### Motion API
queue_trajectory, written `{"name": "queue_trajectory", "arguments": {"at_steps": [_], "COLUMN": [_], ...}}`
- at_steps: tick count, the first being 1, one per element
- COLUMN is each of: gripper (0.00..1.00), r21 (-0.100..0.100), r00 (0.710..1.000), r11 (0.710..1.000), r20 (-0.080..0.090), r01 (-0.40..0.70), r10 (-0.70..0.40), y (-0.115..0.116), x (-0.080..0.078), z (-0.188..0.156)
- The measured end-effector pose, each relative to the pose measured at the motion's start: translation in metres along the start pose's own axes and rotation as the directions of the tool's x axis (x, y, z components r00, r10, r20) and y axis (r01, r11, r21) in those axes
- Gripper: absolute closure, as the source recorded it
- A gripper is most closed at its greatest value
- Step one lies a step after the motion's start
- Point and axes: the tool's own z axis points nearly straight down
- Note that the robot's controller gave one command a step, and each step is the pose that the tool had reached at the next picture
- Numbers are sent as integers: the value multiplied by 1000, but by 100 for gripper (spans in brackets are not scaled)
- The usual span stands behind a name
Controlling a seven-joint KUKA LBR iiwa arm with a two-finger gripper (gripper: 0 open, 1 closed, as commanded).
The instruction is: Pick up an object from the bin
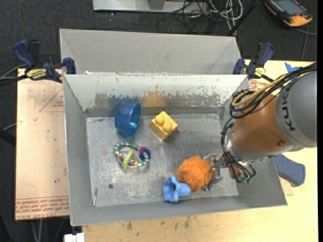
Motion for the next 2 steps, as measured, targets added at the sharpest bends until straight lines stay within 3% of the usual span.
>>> {"name": "queue_trajectory", "arguments": {"at_steps": [1, 2], "gripper": [100, 100], "r21": [0, 1], "r00": [1000, 937], "r11": [1000, 937], "r20": [0, 3], "r01": [0, 350], "r10": [0, -350], "y": [0, 17], "x": [0, 4], "z": [0, -132]}}
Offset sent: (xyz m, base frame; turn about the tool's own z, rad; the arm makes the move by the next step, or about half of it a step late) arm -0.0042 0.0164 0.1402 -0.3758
